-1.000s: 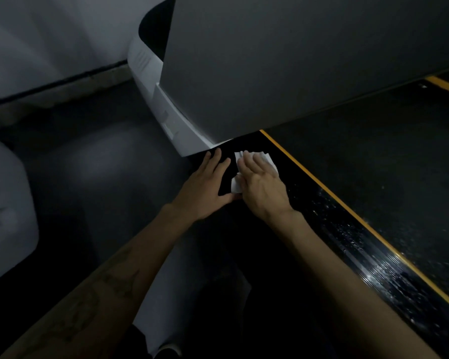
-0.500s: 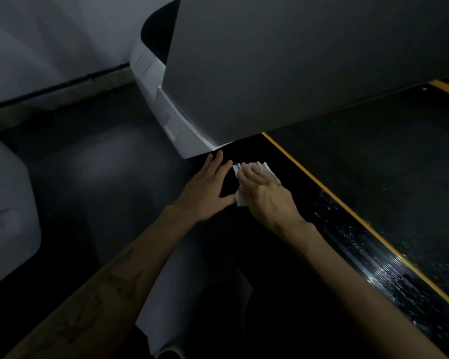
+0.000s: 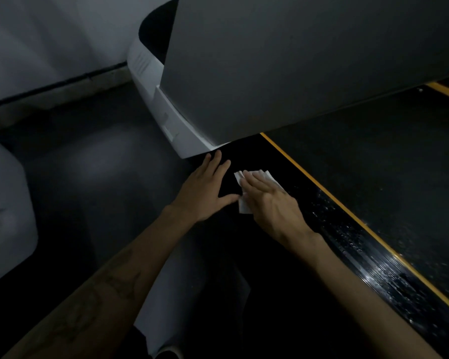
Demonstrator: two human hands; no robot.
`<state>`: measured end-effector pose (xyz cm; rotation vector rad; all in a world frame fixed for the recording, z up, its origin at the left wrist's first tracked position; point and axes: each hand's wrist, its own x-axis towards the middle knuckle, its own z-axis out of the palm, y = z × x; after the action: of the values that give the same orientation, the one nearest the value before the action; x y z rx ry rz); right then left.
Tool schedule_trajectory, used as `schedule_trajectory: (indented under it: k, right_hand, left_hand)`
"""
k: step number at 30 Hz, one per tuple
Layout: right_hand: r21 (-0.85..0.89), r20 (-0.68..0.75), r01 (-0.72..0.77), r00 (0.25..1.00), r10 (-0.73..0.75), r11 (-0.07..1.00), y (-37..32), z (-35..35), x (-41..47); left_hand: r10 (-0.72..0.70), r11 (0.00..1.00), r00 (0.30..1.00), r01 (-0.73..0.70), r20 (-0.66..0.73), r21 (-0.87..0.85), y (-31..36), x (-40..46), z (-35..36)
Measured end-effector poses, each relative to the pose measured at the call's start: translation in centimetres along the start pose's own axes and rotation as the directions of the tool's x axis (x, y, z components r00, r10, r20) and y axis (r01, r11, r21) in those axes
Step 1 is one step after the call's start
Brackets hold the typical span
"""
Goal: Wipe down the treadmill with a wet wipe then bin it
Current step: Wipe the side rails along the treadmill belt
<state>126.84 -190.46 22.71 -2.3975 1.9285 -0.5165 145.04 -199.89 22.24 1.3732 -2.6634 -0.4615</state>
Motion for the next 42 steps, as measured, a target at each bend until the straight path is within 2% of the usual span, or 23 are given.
schedule_trajectory:
  k: [5,9,14,18,21,23,25,29,33,35,38,42]
  right_hand:
    - [-0.046,0.044,-0.033,0.998,0.035,0.998,-0.4,0.6,2.8]
    - [-0.052,0.104,0.015,0.995,-0.009,0.999,-0.6,0.8,1.8]
    - [-0.049,0.014,-0.045,0.999,0.045,0.998,0.5,-0.3,0.0]
    - [-0.085,0.057,-0.062,0.996,0.067,0.994,-0.2,1.1,2.3]
    - [-0.08,0.101,-0.028,0.994,0.036,0.996,-0.5,0.7,0.6]
    - [-0.033,0.079,-0.025,0.997,0.028,0.999,0.0,0.2,-1.4]
    - [-0.003,0.075,-0.067,0.995,0.067,0.998,0.5,-0.1,-2.1]
    - [-0.062,0.087,-0.139,0.986,0.144,0.988,0.4,1.2,1.3]
    - [-0.079,0.146,-0.037,0.988,0.048,0.996,0.0,1.7,0.7]
    - [-0.04,0.108,-0.032,0.994,0.036,0.999,0.3,1.3,-1.4]
    - [-0.038,0.082,-0.095,0.992,0.098,0.995,0.7,1.1,-2.1]
    - [-0.067,0.082,-0.182,0.979,0.187,0.981,0.1,1.7,1.2]
  left_hand:
    - [0.004,1.0,1.0,-0.004,0.006,0.01,0.0,-0.1,0.1]
    - [0.015,1.0,1.0,-0.015,0.009,0.025,0.0,-0.2,0.0]
    - [0.027,0.999,1.0,-0.027,-0.011,0.033,-0.4,-0.3,0.0]
    - [0.032,0.998,0.999,-0.032,-0.003,0.051,-0.5,-0.2,0.1]
    - [0.034,0.999,0.999,-0.034,-0.014,0.043,-0.6,-0.2,0.0]
    - [0.047,0.998,0.998,-0.045,-0.037,0.045,-0.7,-0.2,-0.1]
    - [0.054,0.997,0.997,-0.051,-0.05,0.052,-0.9,-0.2,-0.1]
    - [0.054,0.998,0.997,-0.052,-0.061,0.036,-1.0,-0.2,-0.1]
    - [0.085,0.996,0.993,-0.082,-0.076,0.036,-0.7,-0.3,0.0]
    - [0.112,0.993,0.99,-0.109,-0.085,0.035,-0.8,-0.2,0.2]
    - [0.116,0.993,0.989,-0.115,-0.093,0.024,-1.0,0.0,0.3]
    - [0.114,0.993,0.989,-0.114,-0.096,0.007,-0.8,0.3,0.3]
